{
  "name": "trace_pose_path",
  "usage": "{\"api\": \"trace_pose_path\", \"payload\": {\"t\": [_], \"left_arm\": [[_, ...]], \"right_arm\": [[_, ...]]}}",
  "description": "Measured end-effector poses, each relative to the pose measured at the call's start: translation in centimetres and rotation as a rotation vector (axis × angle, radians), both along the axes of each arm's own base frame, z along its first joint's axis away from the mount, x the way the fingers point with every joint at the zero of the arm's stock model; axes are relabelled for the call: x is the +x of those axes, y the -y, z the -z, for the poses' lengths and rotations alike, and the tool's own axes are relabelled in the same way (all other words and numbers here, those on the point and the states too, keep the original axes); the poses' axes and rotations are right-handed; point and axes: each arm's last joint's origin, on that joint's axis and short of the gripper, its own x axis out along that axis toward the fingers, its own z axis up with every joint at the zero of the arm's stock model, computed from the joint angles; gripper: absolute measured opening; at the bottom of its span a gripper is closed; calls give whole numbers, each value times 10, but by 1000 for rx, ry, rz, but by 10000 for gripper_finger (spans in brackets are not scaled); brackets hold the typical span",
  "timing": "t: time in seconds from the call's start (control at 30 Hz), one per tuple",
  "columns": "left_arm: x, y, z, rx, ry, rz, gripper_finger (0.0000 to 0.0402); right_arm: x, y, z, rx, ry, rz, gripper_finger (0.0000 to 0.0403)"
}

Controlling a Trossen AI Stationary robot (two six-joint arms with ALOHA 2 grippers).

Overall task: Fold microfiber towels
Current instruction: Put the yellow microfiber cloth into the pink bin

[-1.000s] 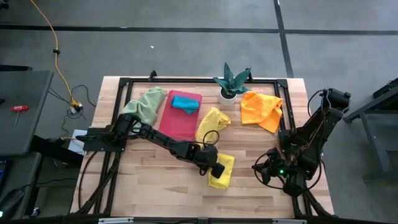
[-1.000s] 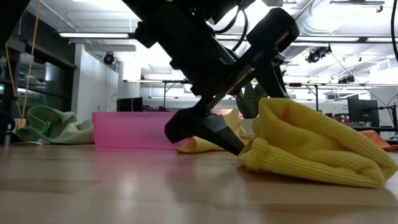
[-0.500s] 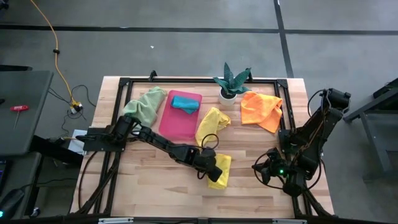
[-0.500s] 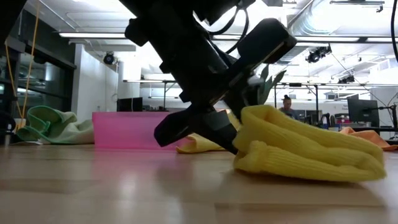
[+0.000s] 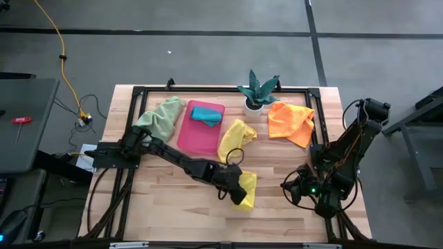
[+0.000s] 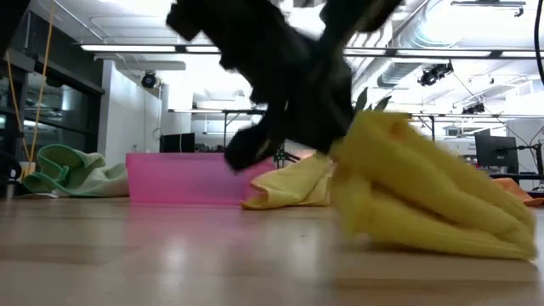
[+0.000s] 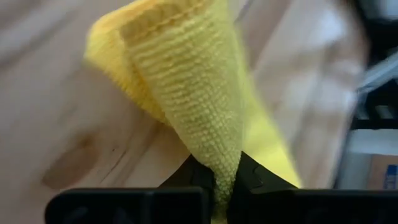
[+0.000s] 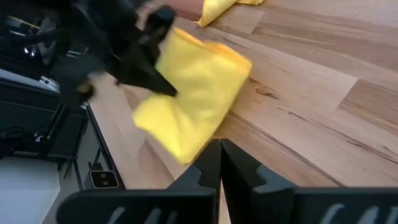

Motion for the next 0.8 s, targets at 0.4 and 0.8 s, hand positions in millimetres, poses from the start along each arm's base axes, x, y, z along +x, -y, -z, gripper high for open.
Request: {"api": "trace_pose_path", "payload": {"t": [0.4, 0.8], "left_arm": [[-50, -48, -120, 264, 76, -61, 1], [-136, -118, -189, 429, 179, -513, 0]], "right_arm": [[0, 0, 0, -3, -1, 1, 0], [1, 1, 0, -3, -1, 7, 0]]}}
